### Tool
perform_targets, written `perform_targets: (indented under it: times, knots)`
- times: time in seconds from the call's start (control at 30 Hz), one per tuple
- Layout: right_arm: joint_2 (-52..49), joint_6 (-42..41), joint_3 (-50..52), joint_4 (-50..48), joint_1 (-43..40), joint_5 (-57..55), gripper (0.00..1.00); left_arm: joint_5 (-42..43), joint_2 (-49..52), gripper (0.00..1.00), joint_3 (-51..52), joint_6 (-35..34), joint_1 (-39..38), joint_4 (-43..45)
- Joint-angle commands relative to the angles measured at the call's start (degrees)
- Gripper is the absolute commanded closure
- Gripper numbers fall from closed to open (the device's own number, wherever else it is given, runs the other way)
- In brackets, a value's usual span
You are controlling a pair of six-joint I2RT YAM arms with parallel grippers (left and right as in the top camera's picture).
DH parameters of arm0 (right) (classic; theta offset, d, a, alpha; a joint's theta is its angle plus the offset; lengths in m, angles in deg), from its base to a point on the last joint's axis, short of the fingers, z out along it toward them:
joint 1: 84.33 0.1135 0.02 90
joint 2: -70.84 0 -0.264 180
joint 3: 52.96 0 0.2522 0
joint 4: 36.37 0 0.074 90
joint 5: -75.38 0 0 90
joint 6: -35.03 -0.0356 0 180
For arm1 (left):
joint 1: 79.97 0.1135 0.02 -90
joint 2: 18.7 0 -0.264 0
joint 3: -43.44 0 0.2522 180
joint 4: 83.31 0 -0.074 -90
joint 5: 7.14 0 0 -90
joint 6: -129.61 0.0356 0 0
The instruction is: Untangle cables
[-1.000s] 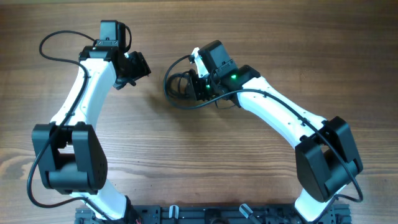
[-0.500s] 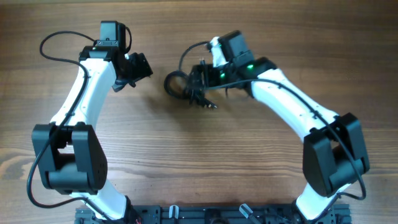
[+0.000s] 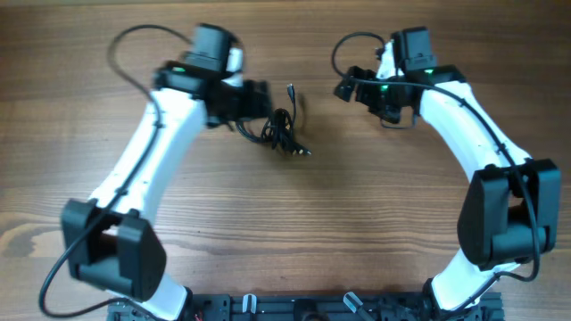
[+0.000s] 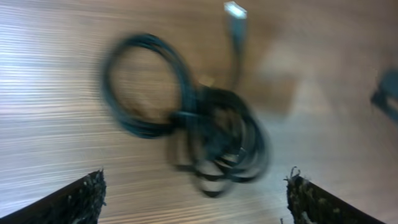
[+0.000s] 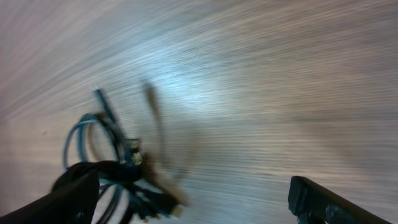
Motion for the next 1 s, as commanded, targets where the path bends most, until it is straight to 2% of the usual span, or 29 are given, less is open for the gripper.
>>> perform_targets:
  times: [0.0, 0.1, 0.3, 0.33, 0.37, 0.43, 0.5, 0.6, 0.67, 0.77, 0.8, 0.9, 0.93, 0.97]
  knots:
    - [2.1, 1.8, -0.5, 2.2, -2.5, -2.5, 0.01, -0.5, 2.5, 0.03, -0.4, -3.7, -4.9, 1.7]
    - [2.1, 1.9, -0.5, 3.2, -3.5, -2.5, 0.0, -8.3, 4.8, 0.0, -0.4, -6.8, -8.4, 3.2]
    - [2.1, 3.0, -0.5, 3.9, -3.4, -2.0, 0.01, -16.0, 9.4, 0.01, -0.4, -7.6, -10.7, 3.1]
    - [2.1, 3.1, -0.5, 4.2, -3.4, -1.8, 0.0, -18.0, 9.7, 0.07, -0.4, -7.6, -10.7, 2.6]
    - [2.1, 3.1, -0.5, 4.6, -3.3, -1.2, 0.0, -21.0, 9.8, 0.18, -0.4, -7.7, -10.3, 1.6]
    - [2.1, 3.1, -0.5, 5.6, -3.3, 0.7, 0.0, -23.9, 9.6, 0.54, -0.4, -7.6, -8.5, -0.1]
    - [2.1, 3.3, -0.3, 5.7, -3.2, 3.3, 0.0, -23.7, 9.7, 0.56, -0.4, -7.6, -6.9, -0.8]
    - [2.0, 5.9, 0.6, 5.2, -2.5, 8.2, 0.02, -23.6, 9.7, 0.52, -0.4, -7.6, -4.3, -1.9]
    - [1.8, 6.1, 1.3, 4.7, -1.8, 9.5, 0.07, -23.6, 9.7, 0.56, -0.4, -7.6, -3.0, -2.3]
    - [1.5, 6.1, 3.0, 2.5, -0.1, 10.6, 0.19, -23.6, 9.9, 0.6, -0.4, -7.5, -1.6, -3.2]
    - [1.5, 6.0, 3.7, 1.6, 0.5, 10.7, 0.27, -23.6, 9.9, 0.61, -0.4, -7.4, -1.1, -3.6]
    - [1.5, 6.1, 4.9, -0.7, 2.7, 11.0, 0.69, -23.6, 9.9, 0.6, 0.0, -7.4, -0.3, -4.3]
    - [1.5, 6.0, 4.9, -1.2, 3.5, 10.9, 0.74, -23.6, 9.9, 0.59, 0.5, -7.4, -0.2, -3.9]
    - [1.5, 6.0, 5.1, -1.7, 4.2, 10.9, 0.75, -23.6, 9.9, 0.58, 1.2, -7.4, -0.2, -3.2]
